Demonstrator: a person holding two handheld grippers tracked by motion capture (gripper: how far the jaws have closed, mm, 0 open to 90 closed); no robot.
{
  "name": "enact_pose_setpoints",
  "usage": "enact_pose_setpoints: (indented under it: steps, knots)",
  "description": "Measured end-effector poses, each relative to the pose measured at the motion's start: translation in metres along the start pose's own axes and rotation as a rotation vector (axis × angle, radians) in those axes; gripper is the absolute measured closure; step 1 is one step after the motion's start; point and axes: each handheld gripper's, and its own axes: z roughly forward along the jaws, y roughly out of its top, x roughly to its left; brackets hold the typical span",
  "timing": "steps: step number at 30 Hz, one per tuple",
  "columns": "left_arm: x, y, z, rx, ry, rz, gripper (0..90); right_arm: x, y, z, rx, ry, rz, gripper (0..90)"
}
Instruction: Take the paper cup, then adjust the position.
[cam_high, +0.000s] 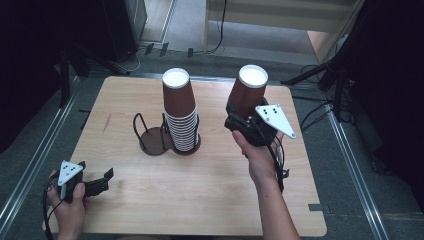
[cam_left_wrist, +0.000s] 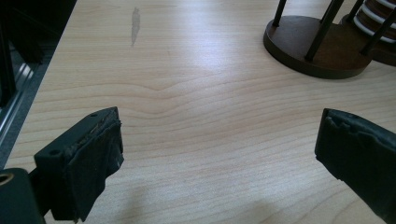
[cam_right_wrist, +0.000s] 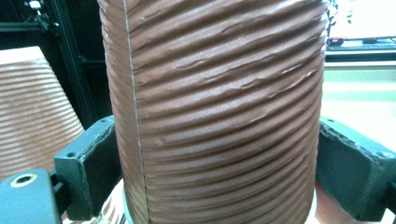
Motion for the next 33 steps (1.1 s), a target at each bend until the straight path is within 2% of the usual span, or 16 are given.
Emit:
enact_pose_setpoints:
  steps: [4, 11, 16, 18, 19, 20, 22, 23, 25, 29, 30, 32, 33]
  knots:
    - [0.001, 0.0, 0.0, -0.005, -0.004, -0.008, 1.5, -0.003, -0.011, -0.005, 0.012, -0.005, -0.009, 9.1]
    - [0.001, 0.0, -0.001, -0.024, -0.048, -0.019, 1.5, -0.01, -0.037, -0.014, 0.053, -0.021, 0.0, 9.1]
    - [-0.001, 0.0, 0.001, -0.01, -0.056, -0.031, 1.5, -0.015, -0.057, -0.021, 0.075, -0.031, -0.003, 9.1]
    - [-0.002, 0.001, 0.002, -0.006, -0.057, -0.049, 1.5, -0.015, -0.061, -0.023, 0.083, -0.03, 0.006, 9.1]
    - [-0.003, 0.001, 0.003, -0.002, -0.067, -0.049, 1.4, -0.017, -0.069, -0.025, 0.096, -0.028, 0.015, 9.1]
    - [-0.006, 0.002, 0.003, 0.002, -0.06, -0.03, 1.4, -0.018, -0.072, -0.026, 0.1, -0.029, 0.018, 9.1]
    - [-0.008, 0.003, 0.004, 0.004, -0.059, -0.026, 1.5, -0.018, -0.075, -0.027, 0.105, -0.03, 0.022, 9.1]
    - [-0.011, 0.005, 0.004, -0.003, -0.074, -0.024, 1.5, -0.019, -0.082, -0.029, 0.117, -0.029, 0.029, 9.1]
    - [-0.014, 0.007, 0.003, -0.007, -0.076, -0.02, 1.5, -0.02, -0.089, -0.031, 0.129, -0.032, 0.028, 9.1]
    - [-0.022, 0.015, 0.002, -0.029, -0.094, -0.017, 1.5, -0.022, -0.097, -0.033, 0.143, -0.035, 0.031, 9.1]
    - [-0.028, 0.02, 0.002, -0.04, -0.108, -0.009, 1.5, -0.023, -0.1, -0.034, 0.148, -0.035, 0.039, 9.1]
    - [-0.031, 0.023, 0.002, -0.043, -0.109, 0.004, 1.5, -0.024, -0.101, -0.035, 0.153, -0.033, 0.05, 9.1]
    - [-0.037, 0.027, 0.002, -0.049, -0.116, 0.02, 1.5, -0.024, -0.103, -0.036, 0.154, -0.025, 0.067, 9.1]
